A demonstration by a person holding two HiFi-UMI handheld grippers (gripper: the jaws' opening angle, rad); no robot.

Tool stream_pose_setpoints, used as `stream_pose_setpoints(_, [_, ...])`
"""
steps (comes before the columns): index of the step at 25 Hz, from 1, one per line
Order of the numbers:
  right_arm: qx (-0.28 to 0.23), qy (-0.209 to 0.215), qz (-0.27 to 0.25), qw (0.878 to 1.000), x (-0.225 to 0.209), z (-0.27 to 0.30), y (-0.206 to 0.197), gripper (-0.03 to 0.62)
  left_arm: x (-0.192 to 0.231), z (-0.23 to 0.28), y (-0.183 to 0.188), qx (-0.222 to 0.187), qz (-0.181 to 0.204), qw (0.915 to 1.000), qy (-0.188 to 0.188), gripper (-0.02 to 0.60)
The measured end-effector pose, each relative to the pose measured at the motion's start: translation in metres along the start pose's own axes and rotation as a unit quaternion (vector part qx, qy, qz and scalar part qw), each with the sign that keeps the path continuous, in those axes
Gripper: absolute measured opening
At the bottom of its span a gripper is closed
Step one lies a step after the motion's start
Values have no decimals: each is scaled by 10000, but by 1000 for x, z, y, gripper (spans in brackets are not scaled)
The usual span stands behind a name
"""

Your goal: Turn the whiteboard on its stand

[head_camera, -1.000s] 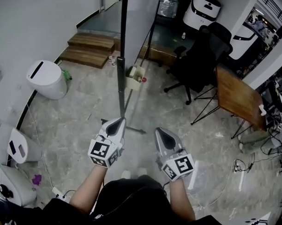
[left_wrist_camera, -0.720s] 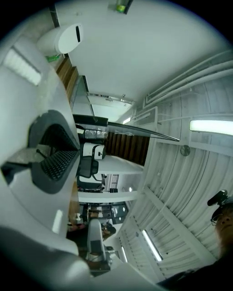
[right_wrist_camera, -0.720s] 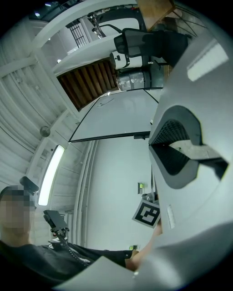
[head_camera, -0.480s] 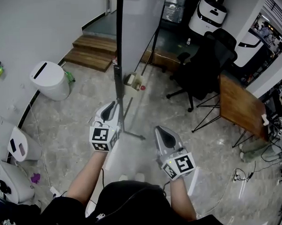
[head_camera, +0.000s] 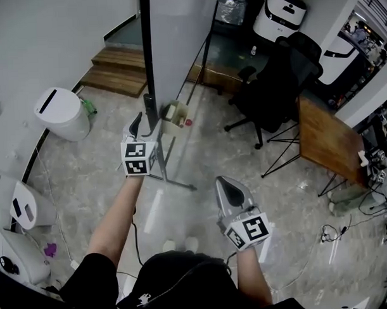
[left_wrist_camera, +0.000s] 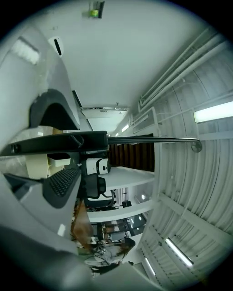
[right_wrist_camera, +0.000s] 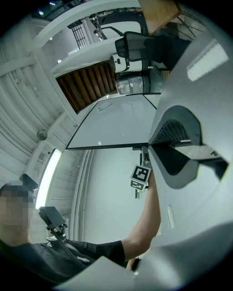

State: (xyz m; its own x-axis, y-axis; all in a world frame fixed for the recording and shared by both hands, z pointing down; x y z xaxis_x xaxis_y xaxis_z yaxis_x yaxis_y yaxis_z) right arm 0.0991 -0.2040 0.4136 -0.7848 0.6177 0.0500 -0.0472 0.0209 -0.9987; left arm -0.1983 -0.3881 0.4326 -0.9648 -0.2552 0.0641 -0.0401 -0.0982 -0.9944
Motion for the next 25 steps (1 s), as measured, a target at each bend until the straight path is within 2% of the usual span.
stream_pose_setpoints(3, [54, -91, 17, 9999, -1, -4, -3, 6, 3, 18, -4, 70, 69, 9999, 138, 293])
stream_pose_setpoints(12, [242, -394, 83, 9989, -15, -22, -11, 6, 10, 49, -10, 111, -97, 9995, 273, 285])
stream_pose_setpoints(20, [289, -574, 110, 9979, -20, -36, -13, 6, 11, 60, -16, 132, -271, 9990, 338, 205])
stream_pose_setpoints(25, [329, -717, 139, 9968, -20, -46, -15, 6, 13, 61, -16, 151, -347, 9988, 307, 198])
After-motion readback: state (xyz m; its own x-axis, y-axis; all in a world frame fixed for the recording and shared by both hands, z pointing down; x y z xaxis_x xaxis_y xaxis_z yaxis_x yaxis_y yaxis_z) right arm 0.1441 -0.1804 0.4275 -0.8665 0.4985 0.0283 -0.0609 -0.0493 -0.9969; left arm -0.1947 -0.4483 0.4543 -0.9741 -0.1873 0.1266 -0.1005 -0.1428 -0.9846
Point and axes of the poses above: the fingertips, and each gripper's own axes: z forward along the fingers, x to its left, y out of its top, the point moved 10 cm from there along -z, backward along the fingers, and after that the axes turned 8 degrees about -z, right-handed, at the moved point
